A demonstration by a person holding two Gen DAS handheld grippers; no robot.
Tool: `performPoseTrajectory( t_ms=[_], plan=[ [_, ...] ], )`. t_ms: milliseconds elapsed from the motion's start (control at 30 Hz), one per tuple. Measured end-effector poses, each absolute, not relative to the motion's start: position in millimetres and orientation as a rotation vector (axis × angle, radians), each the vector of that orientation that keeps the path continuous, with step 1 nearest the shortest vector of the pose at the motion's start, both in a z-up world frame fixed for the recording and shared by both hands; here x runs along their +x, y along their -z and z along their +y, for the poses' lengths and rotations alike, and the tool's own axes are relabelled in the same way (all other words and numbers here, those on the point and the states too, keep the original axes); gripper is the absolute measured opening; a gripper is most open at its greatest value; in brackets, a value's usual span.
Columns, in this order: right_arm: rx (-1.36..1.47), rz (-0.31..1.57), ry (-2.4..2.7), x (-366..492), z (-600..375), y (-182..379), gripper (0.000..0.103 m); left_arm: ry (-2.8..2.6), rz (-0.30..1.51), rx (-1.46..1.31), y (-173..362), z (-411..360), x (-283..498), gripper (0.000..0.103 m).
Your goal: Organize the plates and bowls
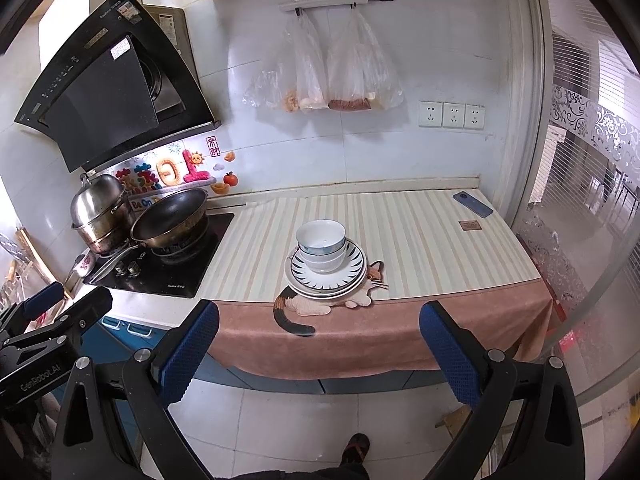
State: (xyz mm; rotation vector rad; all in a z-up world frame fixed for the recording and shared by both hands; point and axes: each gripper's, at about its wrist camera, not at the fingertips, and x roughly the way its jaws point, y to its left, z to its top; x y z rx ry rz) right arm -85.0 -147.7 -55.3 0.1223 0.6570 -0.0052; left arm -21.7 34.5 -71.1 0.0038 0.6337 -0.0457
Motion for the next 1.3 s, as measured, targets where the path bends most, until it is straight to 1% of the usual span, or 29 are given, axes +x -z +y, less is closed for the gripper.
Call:
performPoseTrajectory(
  t_ms=[1300],
  plan=[
    [0.127, 0.664, 0.026, -84.1, -142.7, 58.7, 0.102, 0.038, 0.651, -0.003, 72.2, 24.6, -24.2, 0.098]
  ],
)
